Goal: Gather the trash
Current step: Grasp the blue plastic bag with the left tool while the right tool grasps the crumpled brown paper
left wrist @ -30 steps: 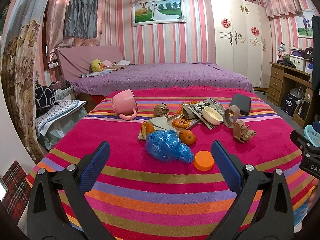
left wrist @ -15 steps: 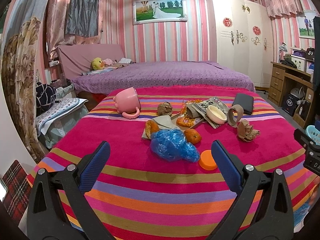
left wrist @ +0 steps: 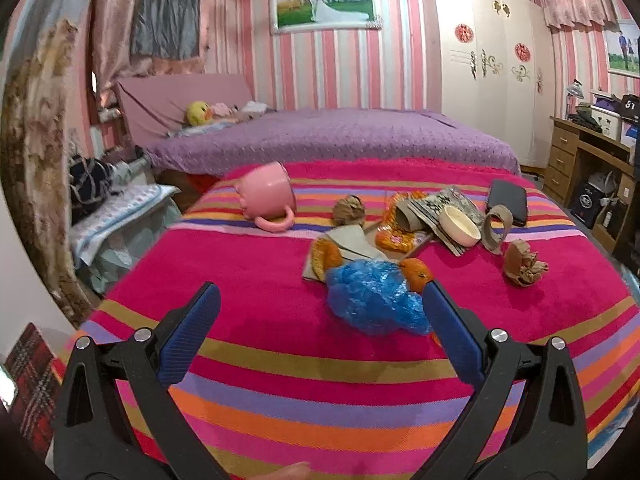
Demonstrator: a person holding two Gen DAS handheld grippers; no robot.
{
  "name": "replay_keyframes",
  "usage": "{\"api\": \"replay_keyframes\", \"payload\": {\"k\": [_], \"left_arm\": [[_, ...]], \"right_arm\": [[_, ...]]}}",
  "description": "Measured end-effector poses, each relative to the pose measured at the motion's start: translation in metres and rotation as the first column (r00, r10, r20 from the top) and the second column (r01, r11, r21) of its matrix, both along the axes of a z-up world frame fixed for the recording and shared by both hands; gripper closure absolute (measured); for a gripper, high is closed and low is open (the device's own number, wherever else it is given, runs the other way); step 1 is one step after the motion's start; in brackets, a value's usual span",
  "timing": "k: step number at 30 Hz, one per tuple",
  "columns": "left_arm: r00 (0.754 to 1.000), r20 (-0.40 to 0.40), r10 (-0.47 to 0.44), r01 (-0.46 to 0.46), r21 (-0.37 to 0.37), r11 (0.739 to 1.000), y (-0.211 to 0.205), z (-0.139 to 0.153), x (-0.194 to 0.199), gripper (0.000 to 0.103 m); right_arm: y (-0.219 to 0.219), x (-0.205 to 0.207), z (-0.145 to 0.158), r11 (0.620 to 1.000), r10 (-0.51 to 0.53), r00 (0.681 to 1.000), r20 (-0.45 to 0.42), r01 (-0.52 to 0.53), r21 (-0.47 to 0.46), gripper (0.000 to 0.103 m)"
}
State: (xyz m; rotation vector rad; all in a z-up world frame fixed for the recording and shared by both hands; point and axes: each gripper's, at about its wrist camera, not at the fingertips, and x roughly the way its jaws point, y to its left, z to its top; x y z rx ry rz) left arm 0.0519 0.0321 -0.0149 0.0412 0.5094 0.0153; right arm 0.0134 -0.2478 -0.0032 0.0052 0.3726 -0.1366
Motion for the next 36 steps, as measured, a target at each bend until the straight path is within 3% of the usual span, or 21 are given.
{"api": "replay_keyframes", "payload": {"k": [8, 13, 19, 21, 22, 24, 30, 32, 34, 36], "left_arm": [[0.997, -0.058, -0.053, 0.054, 0.020, 0.998, -0.018, -0.015, 0.028, 0.005], [0.991, -0.103, -0.085, 0.089, 0.034, 0.995, -0.030, -0.025, 0.039, 0.006], [0.977, -0.158, -0.147, 0.146, -0.020, 0.989, -0.034, -0.032, 0.047, 0.043], [0.968, -0.184, -0.169, 0.167, -0.024, 0.986, -0.036, -0.035, 0.049, 0.069], [0.965, -0.196, -0.172, 0.171, -0.020, 0.985, -0.037, -0.036, 0.050, 0.074], [0.967, -0.194, -0.165, 0.165, -0.012, 0.986, -0.037, -0.035, 0.048, 0.079], [0.988, -0.122, -0.096, 0.097, 0.006, 0.995, -0.019, -0.018, 0.039, 0.080], [0.991, -0.117, -0.059, 0.060, 0.004, 0.998, -0.012, -0.016, 0.043, 0.080], [0.992, -0.122, -0.031, 0.031, -0.006, 1.000, -0.004, -0.015, 0.047, 0.080], [0.993, -0.119, -0.008, 0.007, -0.012, 1.000, 0.000, -0.014, 0.049, 0.080]], "right_arm": [[0.004, 0.036, 0.014, 0.999, 0.025, 1.000, -0.010, -0.026, -0.022, 0.004], [0.003, 0.052, -0.003, 0.999, 0.040, 0.997, -0.065, -0.041, -0.004, 0.004], [0.007, 0.061, -0.026, 0.997, 0.077, 0.989, -0.126, -0.076, 0.014, 0.004], [0.015, 0.062, -0.030, 0.996, 0.082, 0.987, -0.137, -0.085, -0.012, 0.004], [0.019, 0.062, -0.031, 0.995, 0.088, 0.986, -0.143, -0.093, -0.027, 0.004], [0.025, 0.065, -0.032, 0.993, 0.104, 0.982, -0.155, -0.112, -0.042, 0.004], [0.036, 0.084, -0.038, 0.986, 0.160, 0.959, -0.233, -0.168, -0.017, 0.005], [0.042, 0.096, -0.044, 0.982, 0.179, 0.944, -0.277, -0.188, -0.004, 0.014], [0.048, 0.104, -0.049, 0.979, 0.193, 0.932, -0.307, -0.204, -0.002, 0.034], [0.053, 0.112, -0.053, 0.977, 0.201, 0.920, -0.336, -0.212, 0.002, 0.040]]}}
